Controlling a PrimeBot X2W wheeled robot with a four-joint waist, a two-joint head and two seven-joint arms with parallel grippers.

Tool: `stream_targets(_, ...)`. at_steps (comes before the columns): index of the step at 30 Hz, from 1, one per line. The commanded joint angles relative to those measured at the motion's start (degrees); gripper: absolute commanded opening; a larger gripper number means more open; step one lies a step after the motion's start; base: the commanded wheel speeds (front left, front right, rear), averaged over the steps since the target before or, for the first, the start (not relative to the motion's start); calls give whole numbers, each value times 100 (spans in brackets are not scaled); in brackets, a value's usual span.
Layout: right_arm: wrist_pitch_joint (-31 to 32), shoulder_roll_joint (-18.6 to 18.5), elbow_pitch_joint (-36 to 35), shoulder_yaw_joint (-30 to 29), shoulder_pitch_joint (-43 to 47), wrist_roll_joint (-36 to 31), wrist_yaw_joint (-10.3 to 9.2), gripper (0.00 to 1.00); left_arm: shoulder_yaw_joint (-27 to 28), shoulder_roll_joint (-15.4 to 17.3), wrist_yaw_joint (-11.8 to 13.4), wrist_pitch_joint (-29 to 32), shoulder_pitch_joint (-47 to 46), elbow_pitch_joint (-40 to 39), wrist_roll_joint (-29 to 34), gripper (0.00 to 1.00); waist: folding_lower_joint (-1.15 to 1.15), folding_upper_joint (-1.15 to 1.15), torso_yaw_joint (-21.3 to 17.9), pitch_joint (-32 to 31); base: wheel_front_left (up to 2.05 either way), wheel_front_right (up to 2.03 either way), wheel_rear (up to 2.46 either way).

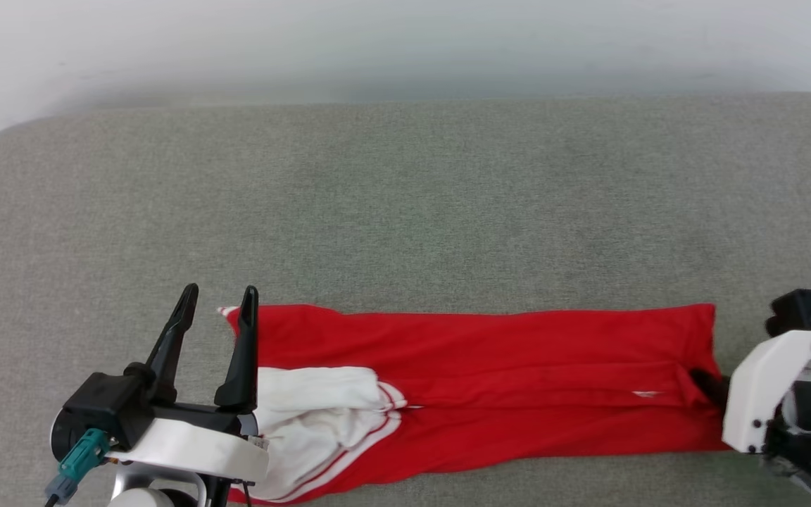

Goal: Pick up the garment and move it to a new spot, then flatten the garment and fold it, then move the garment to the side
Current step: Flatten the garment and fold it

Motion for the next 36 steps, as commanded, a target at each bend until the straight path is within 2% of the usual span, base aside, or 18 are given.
stream_targets(1,24,-110,-4,-166,-37,-29,-4,0,23,32,27,-23,77,-37,23,100,0,0,-72,-39,0,0,0)
stream_targets(6,142,-168,-77,-871,75,-177,-4,0,7,62,67,-11,156,-85,40,100,0,0,-198,-70,0,0,0)
stream_targets(10,355,-71,-252,-1592,156,-396,-4,0,-25,74,77,1,175,-101,48,100,0,0,-280,-84,0,0,0)
stream_targets(15,728,121,-584,-1958,219,-440,-3,0,-40,81,77,2,178,-106,49,100,0,0,-375,-100,0,0,0)
stream_targets(18,1181,545,-740,-1958,152,51,-2,0,-71,83,52,10,167,-104,44,100,0,0,-399,-135,0,0,0)
stream_targets(21,1720,899,-997,-1757,179,835,-2,0,-109,84,35,28,146,-95,46,100,0,0,-390,-172,0,0,0)
stream_targets(27,2463,1160,-1125,-1364,315,2415,-2,0,-212,52,11,72,77,-92,56,100,0,0,-247,-208,0,0,0)
stream_targets(31,2378,1175,-683,-963,308,3536,-2,0,-288,20,-17,103,7,-74,55,100,0,0,-53,-190,0,0,0)
stream_targets(36,2034,1170,-230,-416,118,4019,-2,0,-354,-36,-70,111,-118,-21,30,100,0,0,158,-133,0,0,0)
